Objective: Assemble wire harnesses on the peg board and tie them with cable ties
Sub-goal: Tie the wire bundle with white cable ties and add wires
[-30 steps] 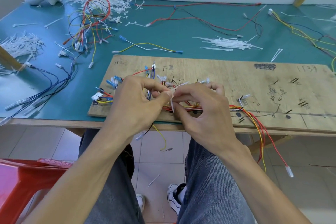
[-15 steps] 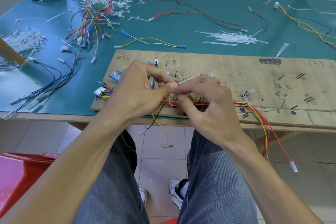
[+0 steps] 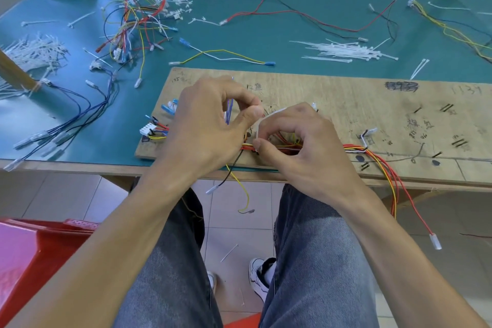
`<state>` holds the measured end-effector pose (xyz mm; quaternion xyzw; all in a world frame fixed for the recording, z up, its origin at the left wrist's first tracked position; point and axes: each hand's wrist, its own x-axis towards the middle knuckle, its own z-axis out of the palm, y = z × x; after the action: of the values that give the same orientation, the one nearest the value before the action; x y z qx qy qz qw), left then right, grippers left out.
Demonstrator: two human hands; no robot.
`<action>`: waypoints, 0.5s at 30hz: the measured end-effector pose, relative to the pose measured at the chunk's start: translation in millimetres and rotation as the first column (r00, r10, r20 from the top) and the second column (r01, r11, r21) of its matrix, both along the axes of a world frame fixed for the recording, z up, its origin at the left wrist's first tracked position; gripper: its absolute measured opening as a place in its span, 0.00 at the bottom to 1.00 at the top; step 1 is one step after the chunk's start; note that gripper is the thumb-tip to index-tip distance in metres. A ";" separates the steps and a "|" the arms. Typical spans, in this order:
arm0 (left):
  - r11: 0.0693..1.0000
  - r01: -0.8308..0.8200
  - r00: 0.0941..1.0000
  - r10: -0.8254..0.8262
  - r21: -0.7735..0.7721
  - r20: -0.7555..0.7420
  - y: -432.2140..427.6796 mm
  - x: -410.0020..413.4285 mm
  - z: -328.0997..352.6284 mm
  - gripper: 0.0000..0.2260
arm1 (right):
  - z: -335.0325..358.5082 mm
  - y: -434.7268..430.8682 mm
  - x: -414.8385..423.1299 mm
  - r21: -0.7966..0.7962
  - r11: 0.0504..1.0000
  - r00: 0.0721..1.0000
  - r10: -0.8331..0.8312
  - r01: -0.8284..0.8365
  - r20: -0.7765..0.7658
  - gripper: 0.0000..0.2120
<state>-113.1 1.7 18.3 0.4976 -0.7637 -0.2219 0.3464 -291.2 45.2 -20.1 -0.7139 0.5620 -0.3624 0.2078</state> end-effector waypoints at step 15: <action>0.973 -0.118 0.984 0.088 -0.196 -0.155 10.9 -24.8 -6.7 0.10 | -8.5 -3.5 0.6 -0.126 0.992 0.963 -0.005 -0.030 -0.270 0.07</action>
<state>-138.0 12.6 11.6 0.4807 -0.7283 -0.1595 0.4615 -290.6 41.7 -28.6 -0.7721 0.5559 -0.2960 0.0849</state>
